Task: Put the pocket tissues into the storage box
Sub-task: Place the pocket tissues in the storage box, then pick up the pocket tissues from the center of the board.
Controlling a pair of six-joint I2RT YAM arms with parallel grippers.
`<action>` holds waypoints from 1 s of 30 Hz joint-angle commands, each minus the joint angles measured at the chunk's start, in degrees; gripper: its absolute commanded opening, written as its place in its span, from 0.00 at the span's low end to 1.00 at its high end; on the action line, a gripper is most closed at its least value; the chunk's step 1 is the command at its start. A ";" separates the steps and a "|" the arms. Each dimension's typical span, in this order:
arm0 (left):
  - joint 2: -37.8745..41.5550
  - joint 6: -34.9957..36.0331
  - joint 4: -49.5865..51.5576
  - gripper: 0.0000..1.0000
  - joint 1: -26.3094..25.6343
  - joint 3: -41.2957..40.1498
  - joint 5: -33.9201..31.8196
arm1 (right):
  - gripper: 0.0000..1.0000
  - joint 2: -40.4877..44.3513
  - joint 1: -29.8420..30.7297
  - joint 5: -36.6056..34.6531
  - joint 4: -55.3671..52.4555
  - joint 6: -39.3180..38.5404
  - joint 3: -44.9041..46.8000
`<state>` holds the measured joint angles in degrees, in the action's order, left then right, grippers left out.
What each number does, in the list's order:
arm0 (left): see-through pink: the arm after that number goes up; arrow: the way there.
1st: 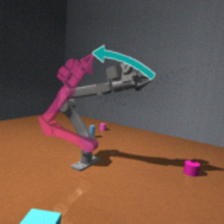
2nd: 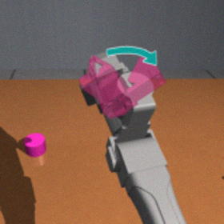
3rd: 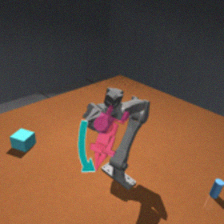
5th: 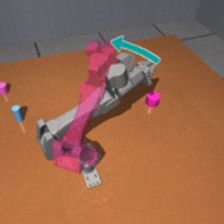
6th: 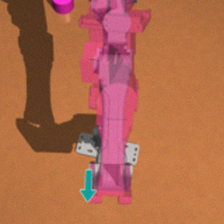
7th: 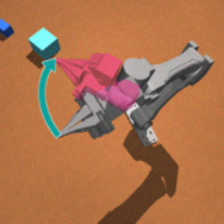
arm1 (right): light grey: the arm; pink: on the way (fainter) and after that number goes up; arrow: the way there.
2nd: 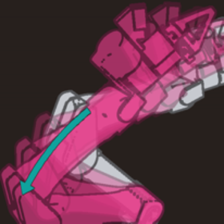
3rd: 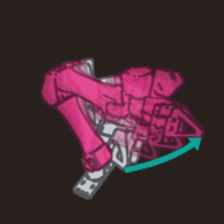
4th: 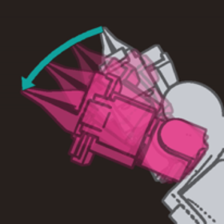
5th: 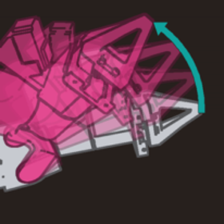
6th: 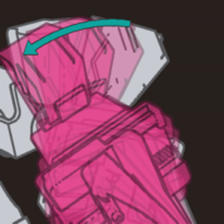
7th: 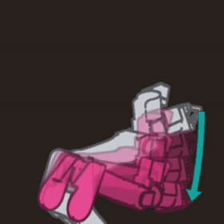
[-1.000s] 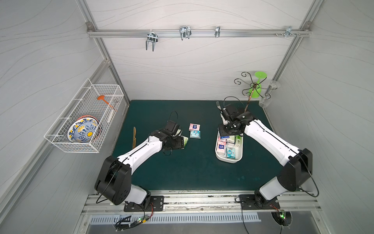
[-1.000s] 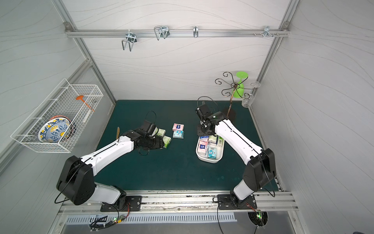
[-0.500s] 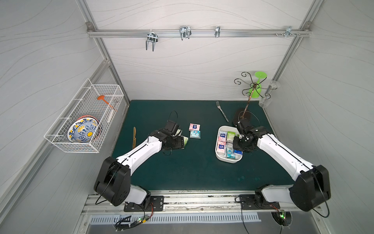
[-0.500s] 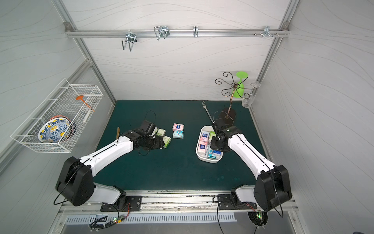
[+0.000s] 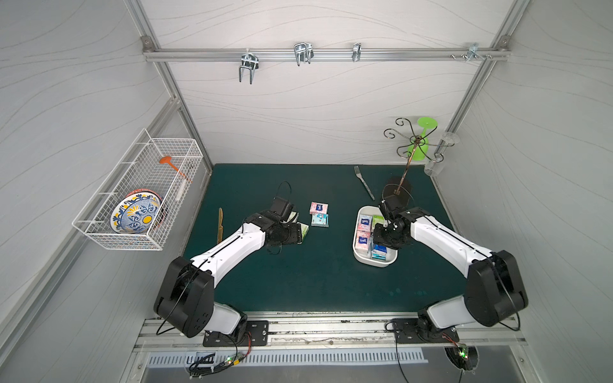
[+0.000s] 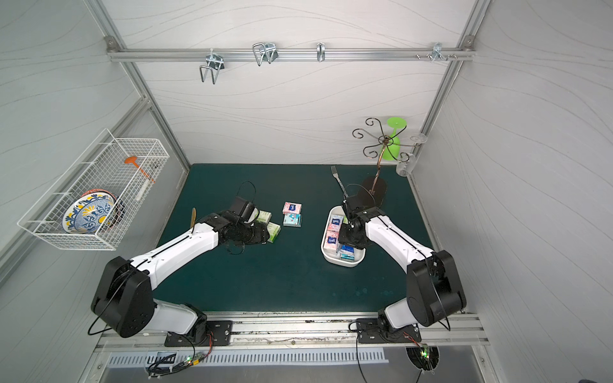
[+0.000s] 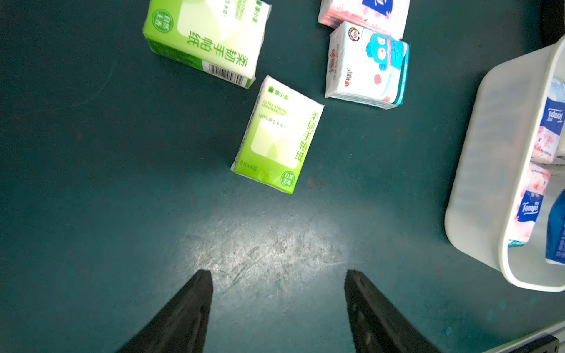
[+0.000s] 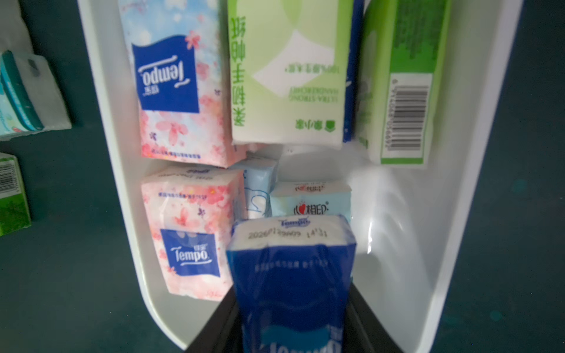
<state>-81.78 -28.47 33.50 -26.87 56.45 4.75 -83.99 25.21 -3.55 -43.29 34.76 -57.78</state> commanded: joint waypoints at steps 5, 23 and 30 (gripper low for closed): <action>0.91 1.05 -0.50 0.73 0.24 0.77 -0.63 | 0.67 -3.41 0.46 -0.92 -0.87 -1.01 -3.42; 1.62 0.74 -0.40 0.74 0.25 0.95 0.01 | 0.85 -9.56 15.67 -2.31 -3.55 -1.10 -21.77; 3.12 0.36 2.57 0.74 0.72 1.74 0.26 | 0.88 -22.55 19.05 1.17 2.86 -9.49 -31.08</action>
<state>-80.64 -28.47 34.52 -26.79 56.45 4.95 -103.48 43.48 -4.80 -43.51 30.15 -86.06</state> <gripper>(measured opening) 0.741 0.878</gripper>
